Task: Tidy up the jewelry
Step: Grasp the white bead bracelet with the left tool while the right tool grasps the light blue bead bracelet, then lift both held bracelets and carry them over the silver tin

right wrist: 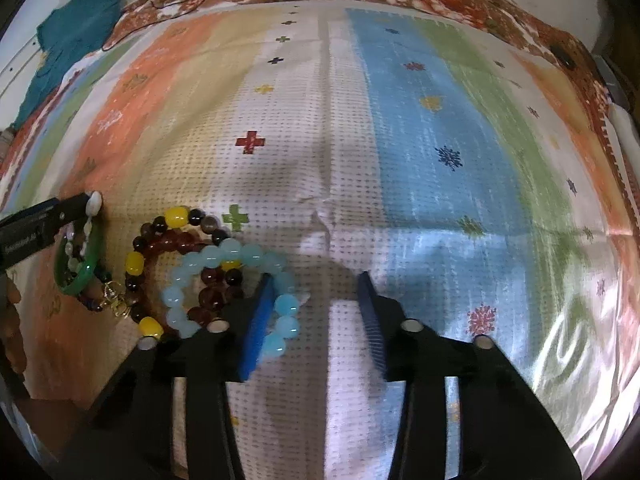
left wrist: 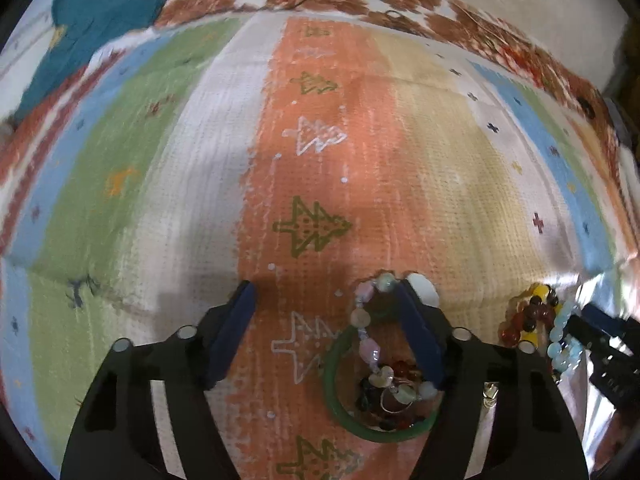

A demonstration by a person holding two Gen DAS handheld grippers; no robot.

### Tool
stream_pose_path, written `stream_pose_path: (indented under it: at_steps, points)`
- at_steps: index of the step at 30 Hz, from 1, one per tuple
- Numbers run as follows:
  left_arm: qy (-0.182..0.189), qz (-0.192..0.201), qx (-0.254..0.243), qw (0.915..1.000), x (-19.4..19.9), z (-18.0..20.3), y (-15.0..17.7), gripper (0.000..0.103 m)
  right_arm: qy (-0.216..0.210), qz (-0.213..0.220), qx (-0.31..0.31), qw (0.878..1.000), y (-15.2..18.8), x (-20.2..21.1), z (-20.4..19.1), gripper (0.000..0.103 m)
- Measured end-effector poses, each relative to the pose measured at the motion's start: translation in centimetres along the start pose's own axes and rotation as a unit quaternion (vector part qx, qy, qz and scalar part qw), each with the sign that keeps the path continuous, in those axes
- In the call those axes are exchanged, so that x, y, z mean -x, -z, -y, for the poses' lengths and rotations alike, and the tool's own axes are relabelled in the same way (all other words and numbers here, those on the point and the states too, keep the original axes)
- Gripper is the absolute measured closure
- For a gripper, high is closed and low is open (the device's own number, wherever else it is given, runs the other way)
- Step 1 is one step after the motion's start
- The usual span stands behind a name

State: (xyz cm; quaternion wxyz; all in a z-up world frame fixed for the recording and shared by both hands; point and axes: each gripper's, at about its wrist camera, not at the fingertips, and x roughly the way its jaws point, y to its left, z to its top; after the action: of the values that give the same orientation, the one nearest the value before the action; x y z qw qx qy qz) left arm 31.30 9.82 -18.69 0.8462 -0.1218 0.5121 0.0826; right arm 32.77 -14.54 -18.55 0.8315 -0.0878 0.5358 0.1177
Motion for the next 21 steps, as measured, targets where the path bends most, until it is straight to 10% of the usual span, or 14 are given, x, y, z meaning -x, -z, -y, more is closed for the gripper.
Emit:
stream_pose_path:
  at_steps: [3,11,21]
  points:
    - [-0.007,0.001,-0.02,0.9998,0.0,0.3,0.2,0.038,0.001,0.002,0.003,1.0,0.2,0.1,0.0,0.081]
    - [-0.034,0.001,-0.043,0.9985,0.0,0.1,0.4,0.089,0.003,0.008,0.004,1.0,0.3,0.2,0.3,0.091]
    - [-0.037,0.003,-0.055,0.9978,1.2,0.2,0.2,0.091,0.013,0.03,0.025,0.999,0.4,1.9,-0.2,0.091]
